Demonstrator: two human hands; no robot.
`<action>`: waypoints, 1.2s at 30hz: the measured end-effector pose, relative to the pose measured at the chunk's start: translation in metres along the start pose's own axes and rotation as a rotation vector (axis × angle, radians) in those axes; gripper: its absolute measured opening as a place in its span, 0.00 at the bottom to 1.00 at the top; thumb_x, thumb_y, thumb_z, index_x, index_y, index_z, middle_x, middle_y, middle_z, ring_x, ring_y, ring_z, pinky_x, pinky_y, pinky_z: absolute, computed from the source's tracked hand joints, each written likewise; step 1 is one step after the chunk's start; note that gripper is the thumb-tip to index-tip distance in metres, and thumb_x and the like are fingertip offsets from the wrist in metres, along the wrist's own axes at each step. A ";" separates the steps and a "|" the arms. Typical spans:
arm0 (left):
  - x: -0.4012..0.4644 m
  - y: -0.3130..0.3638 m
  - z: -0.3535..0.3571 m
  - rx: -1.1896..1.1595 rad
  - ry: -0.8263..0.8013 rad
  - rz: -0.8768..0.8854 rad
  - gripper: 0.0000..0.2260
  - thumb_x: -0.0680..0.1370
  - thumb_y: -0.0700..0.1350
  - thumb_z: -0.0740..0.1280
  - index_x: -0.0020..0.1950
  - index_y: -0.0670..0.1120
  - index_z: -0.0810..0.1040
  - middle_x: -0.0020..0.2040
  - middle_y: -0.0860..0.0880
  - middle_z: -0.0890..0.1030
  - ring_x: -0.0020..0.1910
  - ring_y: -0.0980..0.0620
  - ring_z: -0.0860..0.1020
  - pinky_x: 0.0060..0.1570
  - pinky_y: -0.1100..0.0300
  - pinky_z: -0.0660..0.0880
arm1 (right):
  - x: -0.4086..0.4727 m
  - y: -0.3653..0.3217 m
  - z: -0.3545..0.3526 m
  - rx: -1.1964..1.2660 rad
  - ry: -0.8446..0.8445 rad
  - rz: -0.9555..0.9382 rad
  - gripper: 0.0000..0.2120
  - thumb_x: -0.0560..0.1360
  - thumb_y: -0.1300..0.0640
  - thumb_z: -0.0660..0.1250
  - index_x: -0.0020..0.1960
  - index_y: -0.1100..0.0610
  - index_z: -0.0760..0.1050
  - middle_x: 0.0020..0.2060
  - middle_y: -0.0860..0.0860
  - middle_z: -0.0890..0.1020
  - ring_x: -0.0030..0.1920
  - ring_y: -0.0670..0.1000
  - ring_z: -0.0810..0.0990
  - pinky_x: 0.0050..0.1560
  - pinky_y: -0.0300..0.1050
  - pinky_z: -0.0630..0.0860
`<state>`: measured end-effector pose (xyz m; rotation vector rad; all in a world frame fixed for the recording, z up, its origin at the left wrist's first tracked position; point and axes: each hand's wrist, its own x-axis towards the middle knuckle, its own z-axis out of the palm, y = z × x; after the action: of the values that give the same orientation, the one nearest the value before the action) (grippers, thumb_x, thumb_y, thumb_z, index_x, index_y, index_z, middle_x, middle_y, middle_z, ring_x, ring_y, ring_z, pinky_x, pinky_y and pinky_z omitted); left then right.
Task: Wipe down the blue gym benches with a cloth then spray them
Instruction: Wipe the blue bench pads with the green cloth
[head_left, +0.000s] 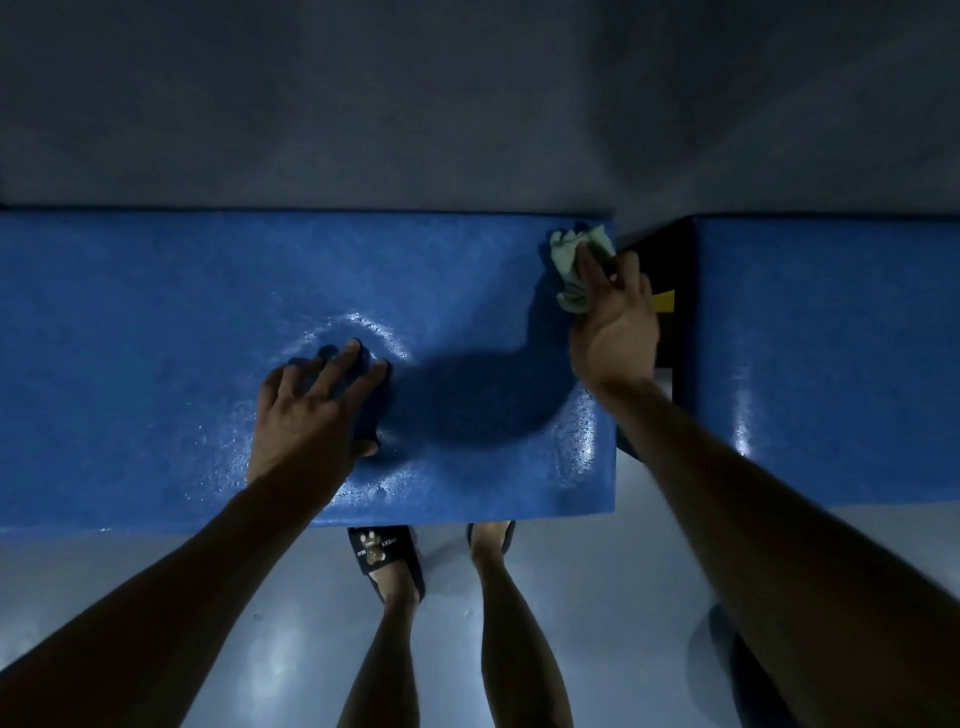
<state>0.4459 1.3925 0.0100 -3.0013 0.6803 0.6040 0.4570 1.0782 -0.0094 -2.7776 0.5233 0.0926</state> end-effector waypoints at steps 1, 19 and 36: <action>0.000 0.000 0.000 -0.001 -0.006 -0.002 0.45 0.56 0.57 0.82 0.71 0.56 0.71 0.73 0.50 0.70 0.61 0.38 0.71 0.63 0.43 0.65 | -0.003 -0.015 0.007 0.013 0.028 0.017 0.31 0.68 0.67 0.62 0.71 0.55 0.71 0.59 0.60 0.73 0.52 0.61 0.74 0.49 0.51 0.76; -0.001 0.001 -0.001 -0.024 -0.009 -0.006 0.44 0.57 0.54 0.82 0.71 0.55 0.71 0.74 0.49 0.70 0.63 0.37 0.71 0.63 0.42 0.66 | 0.042 0.027 -0.010 0.030 -0.061 0.014 0.30 0.68 0.62 0.63 0.70 0.49 0.70 0.62 0.56 0.71 0.55 0.64 0.76 0.49 0.57 0.79; -0.001 0.002 0.001 -0.046 -0.003 -0.008 0.45 0.56 0.53 0.83 0.72 0.54 0.71 0.74 0.49 0.69 0.65 0.36 0.70 0.61 0.42 0.66 | -0.037 0.028 -0.008 -0.021 -0.163 -0.410 0.36 0.66 0.64 0.67 0.73 0.48 0.70 0.64 0.55 0.73 0.52 0.58 0.72 0.47 0.51 0.77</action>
<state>0.4439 1.3913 0.0098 -3.0433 0.6623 0.6325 0.4122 1.0632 -0.0056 -2.8021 -0.0917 0.2290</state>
